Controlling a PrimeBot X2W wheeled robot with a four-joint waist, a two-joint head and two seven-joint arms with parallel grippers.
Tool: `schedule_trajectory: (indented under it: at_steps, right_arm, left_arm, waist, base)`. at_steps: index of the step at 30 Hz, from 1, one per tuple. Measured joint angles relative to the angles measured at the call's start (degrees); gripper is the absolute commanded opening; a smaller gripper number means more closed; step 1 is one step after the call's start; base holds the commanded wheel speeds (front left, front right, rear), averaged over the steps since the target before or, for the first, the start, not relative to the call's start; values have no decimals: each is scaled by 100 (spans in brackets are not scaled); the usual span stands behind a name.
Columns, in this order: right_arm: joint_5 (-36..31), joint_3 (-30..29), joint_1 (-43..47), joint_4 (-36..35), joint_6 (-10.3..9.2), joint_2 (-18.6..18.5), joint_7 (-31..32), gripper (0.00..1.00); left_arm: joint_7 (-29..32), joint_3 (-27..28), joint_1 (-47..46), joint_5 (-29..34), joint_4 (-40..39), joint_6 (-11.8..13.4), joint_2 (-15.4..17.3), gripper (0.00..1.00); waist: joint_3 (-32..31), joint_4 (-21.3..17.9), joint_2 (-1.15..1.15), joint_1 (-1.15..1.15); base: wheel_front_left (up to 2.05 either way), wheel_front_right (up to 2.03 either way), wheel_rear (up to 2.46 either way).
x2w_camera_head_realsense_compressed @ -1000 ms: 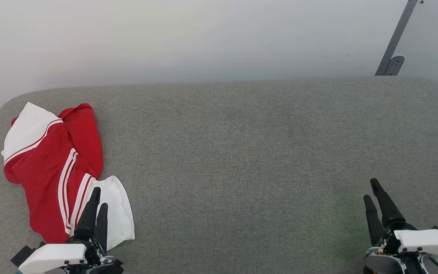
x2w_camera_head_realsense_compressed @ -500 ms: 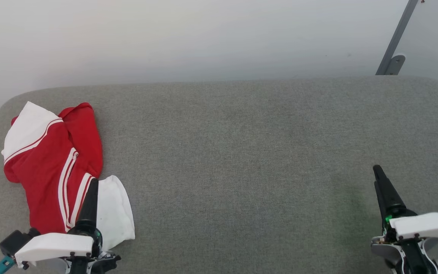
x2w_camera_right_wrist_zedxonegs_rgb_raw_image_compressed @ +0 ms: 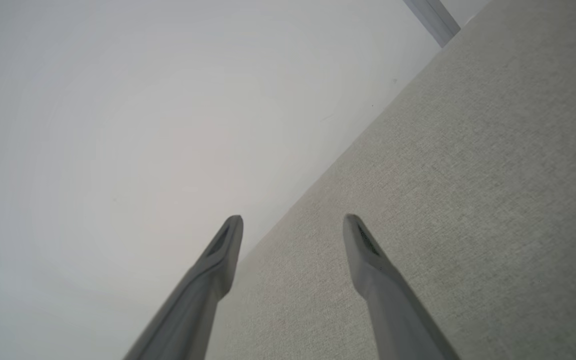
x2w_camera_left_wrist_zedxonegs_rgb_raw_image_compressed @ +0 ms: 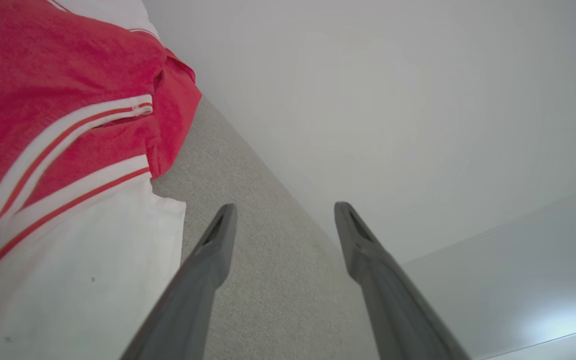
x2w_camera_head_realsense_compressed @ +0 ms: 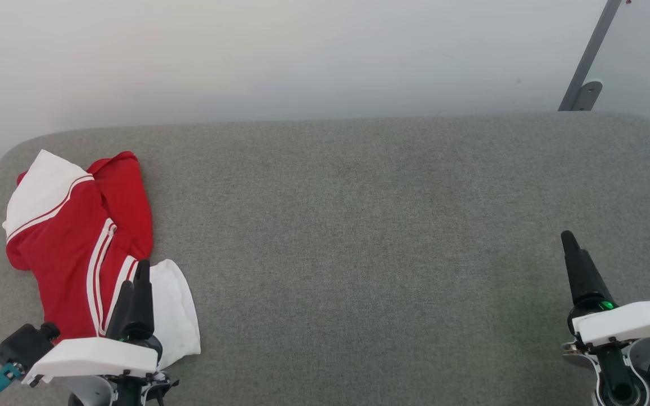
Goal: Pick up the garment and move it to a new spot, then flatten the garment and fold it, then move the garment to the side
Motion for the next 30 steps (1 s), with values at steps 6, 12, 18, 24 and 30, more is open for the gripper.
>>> schedule_trajectory:
  at_steps: [6, 12, 18, 24, 30]
  right_arm:
    - [-713, -42, -7, -51, 0, 8, -129, 100]
    - [-1376, 4, -31, -52, 0, -22, -237, 100]
    - [-1927, 167, -52, 99, 0, -82, -339, 100]
    - [-2371, 212, -105, 127, 0, -140, -438, 100]
    - [-2789, 250, -174, 137, 0, -209, -549, 100]
  left_arm:
    - [-121, -97, 63, 627, -55, 88, 21, 100]
    - [-233, -200, 86, 1158, -98, 175, 62, 100]
    - [-333, -318, 107, 1569, -136, 242, 90, 100]
    - [-447, -360, 123, 2002, -172, 304, 179, 100]
    - [-543, -391, 173, 2397, -192, 377, 227, 100]
  waist:
    - [3, -6, 0, 0]
    - [3, -20, 0, 0]
    - [6, -21, 0, 0]
    - [10, -17, 0, 0]
    - [17, -9, 0, 0]
  base:
    - [0, 0, 0]
    - [0, 0, 0]
    - [0, 0, 0]
    - [0, 0, 0]
    - [0, 0, 0]
